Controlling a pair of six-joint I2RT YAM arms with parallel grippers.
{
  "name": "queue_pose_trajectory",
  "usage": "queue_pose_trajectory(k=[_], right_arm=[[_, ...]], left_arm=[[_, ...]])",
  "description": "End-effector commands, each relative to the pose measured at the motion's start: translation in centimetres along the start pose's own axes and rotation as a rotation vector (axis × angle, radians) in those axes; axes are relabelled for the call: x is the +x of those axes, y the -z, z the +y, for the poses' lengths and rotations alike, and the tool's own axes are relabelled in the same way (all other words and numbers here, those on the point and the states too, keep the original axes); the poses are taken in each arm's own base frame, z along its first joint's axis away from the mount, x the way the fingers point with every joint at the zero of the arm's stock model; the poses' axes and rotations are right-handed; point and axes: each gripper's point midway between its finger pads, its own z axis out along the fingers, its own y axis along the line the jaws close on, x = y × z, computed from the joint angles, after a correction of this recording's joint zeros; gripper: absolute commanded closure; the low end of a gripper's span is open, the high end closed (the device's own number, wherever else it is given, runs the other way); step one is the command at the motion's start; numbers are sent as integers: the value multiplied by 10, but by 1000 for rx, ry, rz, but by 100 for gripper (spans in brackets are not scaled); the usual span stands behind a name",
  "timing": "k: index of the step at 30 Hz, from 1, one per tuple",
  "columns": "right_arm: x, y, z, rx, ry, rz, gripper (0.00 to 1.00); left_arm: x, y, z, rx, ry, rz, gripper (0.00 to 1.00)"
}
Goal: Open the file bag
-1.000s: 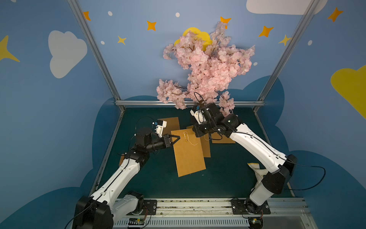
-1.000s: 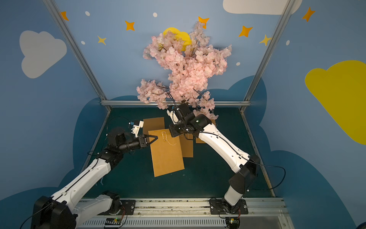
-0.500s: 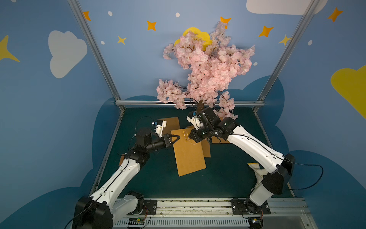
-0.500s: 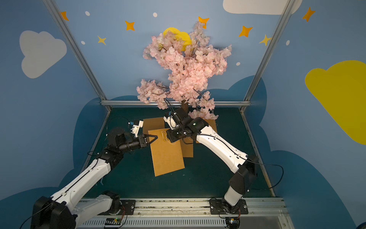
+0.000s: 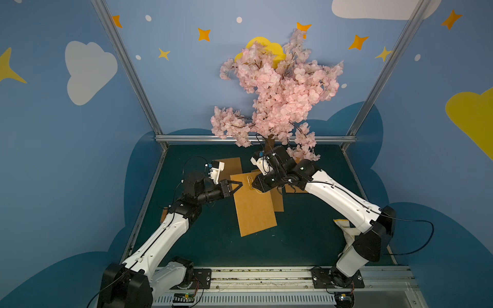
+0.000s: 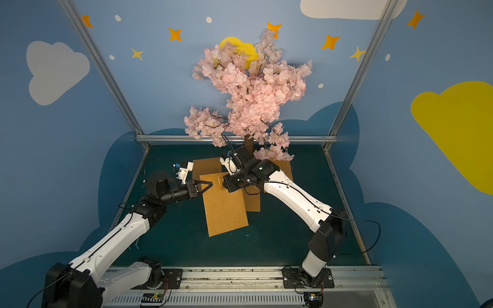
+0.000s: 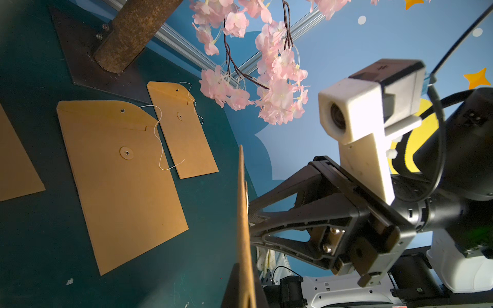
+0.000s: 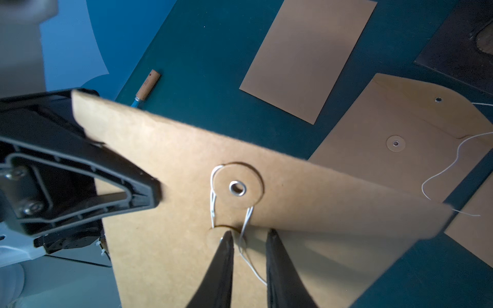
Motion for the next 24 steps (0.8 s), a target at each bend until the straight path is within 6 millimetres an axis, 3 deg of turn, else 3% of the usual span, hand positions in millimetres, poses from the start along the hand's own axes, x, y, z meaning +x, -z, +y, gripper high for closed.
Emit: queue_pose_trajectory(k=[1, 24], right_arm=[[-9, 13, 6, -13, 1, -49, 75], [-2, -13, 5, 19, -58, 18, 85]], left_arm=[[-2, 1, -9, 27, -20, -4, 98], [-8, 3, -10, 10, -31, -30, 98]])
